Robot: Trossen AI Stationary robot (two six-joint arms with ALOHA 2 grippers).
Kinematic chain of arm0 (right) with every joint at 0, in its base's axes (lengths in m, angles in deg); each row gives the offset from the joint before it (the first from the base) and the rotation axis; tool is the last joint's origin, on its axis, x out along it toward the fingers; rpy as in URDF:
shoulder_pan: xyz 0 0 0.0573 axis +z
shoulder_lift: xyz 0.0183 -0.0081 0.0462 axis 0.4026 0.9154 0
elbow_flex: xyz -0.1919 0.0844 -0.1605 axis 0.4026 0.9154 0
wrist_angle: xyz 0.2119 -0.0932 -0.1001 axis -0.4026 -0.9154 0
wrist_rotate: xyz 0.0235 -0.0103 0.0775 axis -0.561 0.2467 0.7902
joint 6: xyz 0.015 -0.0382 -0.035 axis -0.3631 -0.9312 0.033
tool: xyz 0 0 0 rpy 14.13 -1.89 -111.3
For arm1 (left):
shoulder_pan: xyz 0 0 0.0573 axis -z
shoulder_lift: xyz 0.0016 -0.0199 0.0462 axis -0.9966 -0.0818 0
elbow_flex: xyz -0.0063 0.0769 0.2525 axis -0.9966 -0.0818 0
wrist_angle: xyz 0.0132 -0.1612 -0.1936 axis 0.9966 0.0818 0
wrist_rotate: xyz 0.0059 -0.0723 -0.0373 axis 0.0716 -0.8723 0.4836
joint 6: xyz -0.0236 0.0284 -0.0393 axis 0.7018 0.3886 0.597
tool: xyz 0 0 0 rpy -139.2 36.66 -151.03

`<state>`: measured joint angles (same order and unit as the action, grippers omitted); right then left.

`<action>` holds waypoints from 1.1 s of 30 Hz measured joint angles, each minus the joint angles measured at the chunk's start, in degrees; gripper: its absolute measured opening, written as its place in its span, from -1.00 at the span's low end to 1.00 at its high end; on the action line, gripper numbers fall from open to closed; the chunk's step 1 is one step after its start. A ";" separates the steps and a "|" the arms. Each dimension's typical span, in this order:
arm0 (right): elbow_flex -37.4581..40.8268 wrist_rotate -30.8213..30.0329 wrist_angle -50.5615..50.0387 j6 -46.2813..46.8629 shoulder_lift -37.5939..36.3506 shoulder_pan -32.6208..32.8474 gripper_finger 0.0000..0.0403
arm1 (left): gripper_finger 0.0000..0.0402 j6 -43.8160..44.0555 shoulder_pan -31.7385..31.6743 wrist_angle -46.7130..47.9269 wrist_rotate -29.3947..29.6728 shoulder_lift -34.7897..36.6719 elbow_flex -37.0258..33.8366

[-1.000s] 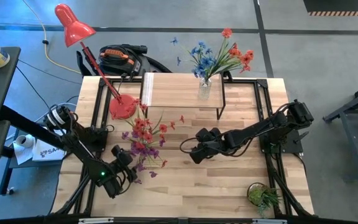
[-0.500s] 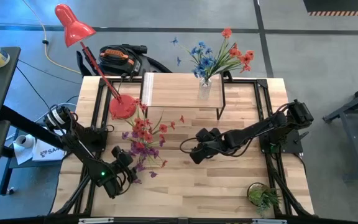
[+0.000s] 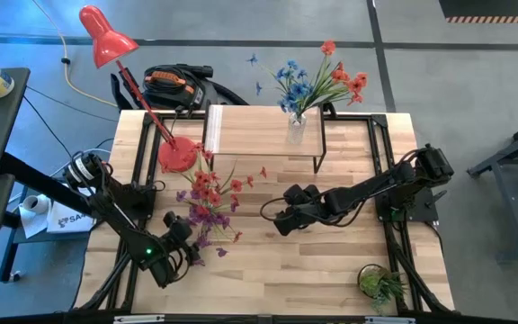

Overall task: Pick and place flowers into a vace then onto a shelf
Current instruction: Put the transparent flower vase containing the purple and orange flowers on the shelf

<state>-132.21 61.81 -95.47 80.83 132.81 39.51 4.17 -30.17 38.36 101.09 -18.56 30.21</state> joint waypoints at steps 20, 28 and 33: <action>0.00 -1.86 0.33 3.86 0.00 -0.02 0.66 | 0.99 -0.89 -0.06 -0.87 7.91 0.00 -4.46; 0.00 -3.91 0.67 3.88 0.00 -0.04 0.66 | 0.99 -1.82 -2.55 -0.91 9.76 0.00 -4.46; 0.00 -2.99 0.69 4.49 0.00 -0.04 0.66 | 0.98 -3.88 -7.14 -3.03 9.79 0.00 -4.46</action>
<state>-132.21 58.83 -94.77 85.32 132.81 39.47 0.28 -37.32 35.33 110.88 -18.56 25.75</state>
